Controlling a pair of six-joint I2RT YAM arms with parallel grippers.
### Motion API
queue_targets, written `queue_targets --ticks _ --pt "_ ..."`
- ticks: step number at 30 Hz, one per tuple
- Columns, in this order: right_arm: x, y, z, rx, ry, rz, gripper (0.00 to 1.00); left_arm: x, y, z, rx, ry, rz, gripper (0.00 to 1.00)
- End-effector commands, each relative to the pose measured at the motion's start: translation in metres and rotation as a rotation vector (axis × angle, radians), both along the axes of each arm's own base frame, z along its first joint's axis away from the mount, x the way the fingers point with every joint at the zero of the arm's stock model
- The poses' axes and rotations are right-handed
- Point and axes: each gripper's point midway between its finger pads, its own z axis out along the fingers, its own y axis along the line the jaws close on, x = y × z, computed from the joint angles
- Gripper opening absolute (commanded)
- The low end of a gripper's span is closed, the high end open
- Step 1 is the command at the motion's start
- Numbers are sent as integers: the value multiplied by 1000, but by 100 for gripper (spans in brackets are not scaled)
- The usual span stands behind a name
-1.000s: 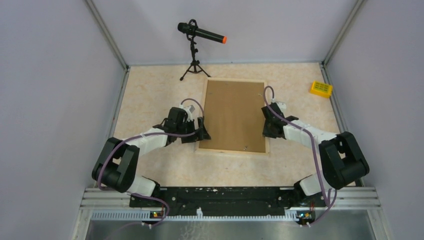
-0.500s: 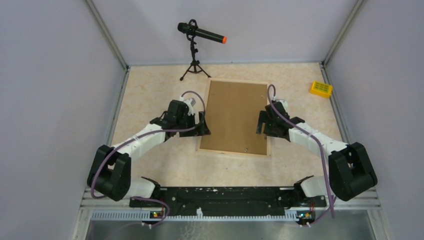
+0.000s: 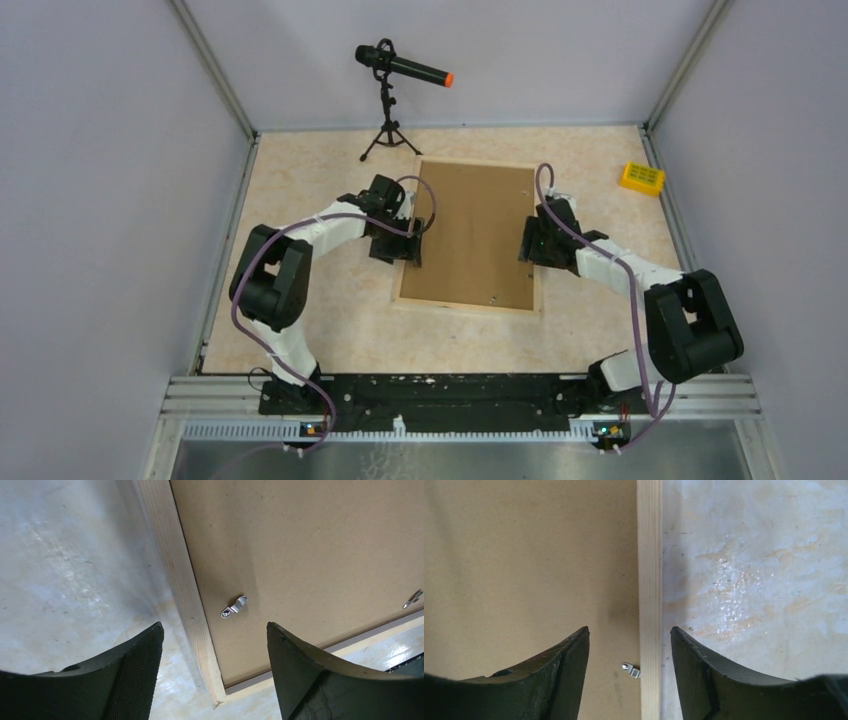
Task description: Put the photo into the frame
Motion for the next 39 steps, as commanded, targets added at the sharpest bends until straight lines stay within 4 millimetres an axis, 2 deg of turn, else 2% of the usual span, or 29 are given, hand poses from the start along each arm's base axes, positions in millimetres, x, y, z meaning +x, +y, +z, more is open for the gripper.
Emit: queue_targets --ticks 1,6,13,18,21,25,28,32,36,39 --pt "10 -5 -5 24 7 9 57 -1 -13 9 -25 -5 -65 79" --pt "11 -5 -8 16 13 34 46 -2 -10 -2 74 -9 -37 71" --pt "10 5 -15 64 18 65 43 0 -6 -20 110 12 6 54" --pt "6 4 -23 59 43 59 41 3 -2 -28 127 -1 73 50" --pt "4 4 -26 61 45 55 41 0 -4 -31 104 2 91 53" --pt "-3 3 -22 60 62 65 48 -8 -6 -21 59 -17 84 57" --pt "-7 -4 -16 33 64 48 65 -17 -8 -16 20 -11 63 61" --pt "-17 14 -13 119 95 115 77 -40 -32 -10 -157 36 11 68" --pt "-23 23 -22 180 144 103 79 -72 -50 -13 -302 117 -22 70" --pt "-20 15 -24 137 133 79 80 -88 -63 -12 -368 129 -60 72"
